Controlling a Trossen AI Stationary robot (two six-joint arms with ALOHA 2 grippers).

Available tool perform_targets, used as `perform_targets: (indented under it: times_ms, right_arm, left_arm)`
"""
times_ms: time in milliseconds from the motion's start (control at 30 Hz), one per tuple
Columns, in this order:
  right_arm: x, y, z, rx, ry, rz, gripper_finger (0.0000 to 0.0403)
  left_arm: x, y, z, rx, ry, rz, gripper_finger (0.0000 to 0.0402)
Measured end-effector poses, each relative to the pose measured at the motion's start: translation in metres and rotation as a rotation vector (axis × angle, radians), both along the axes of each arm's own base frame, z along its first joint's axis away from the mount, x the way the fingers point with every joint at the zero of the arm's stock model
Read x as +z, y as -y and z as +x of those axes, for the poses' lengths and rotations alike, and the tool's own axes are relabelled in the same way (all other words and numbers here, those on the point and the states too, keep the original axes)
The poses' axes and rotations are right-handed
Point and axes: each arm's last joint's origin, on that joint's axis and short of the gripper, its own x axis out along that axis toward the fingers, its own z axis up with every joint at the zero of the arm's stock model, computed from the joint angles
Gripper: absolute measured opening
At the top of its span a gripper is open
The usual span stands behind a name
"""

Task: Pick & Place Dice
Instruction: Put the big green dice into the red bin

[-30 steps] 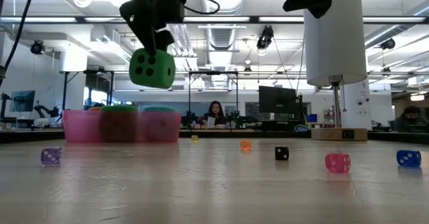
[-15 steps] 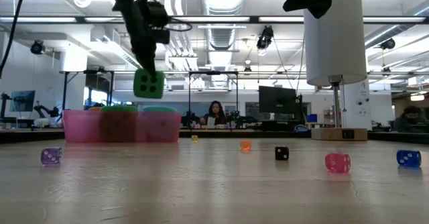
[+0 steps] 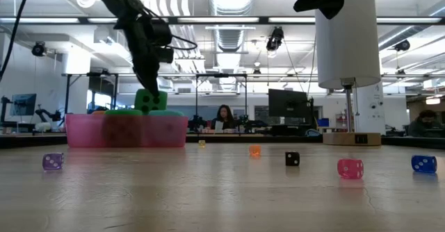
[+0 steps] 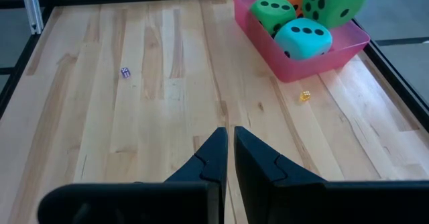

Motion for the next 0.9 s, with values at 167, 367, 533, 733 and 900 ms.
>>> perform_targets:
  times_ms: [167, 367, 533, 733, 900]
  right_arm:
    - [0.0, 0.0, 0.0, 0.0, 0.0, 0.0, 0.0027]
    - [0.0, 0.0, 0.0, 0.0, 0.0, 0.0, 0.0027]
    - [0.0, 0.0, 0.0, 0.0, 0.0, 0.0, 0.0027]
    - [0.0, 0.0, 0.0, 0.0, 0.0, 0.0, 0.0027]
    - [0.0, 0.0, 0.0, 0.0, 0.0, 0.0, 0.0027]
  left_arm:
    - [-0.0067, 0.0013, -0.0006, 0.007, 0.009, -0.019, 0.0359]
    - [-0.0089, 0.002, -0.001, 0.001, 0.004, -0.021, 0.0378]
    - [-0.0091, 0.0027, -0.0011, -0.041, -0.001, -0.018, 0.0395]
    - [-0.0091, 0.0026, -0.0011, -0.033, 0.0, -0.02, 0.0396]
    - [-0.0091, 0.0023, -0.0013, 0.0, -0.001, -0.023, 0.0395]
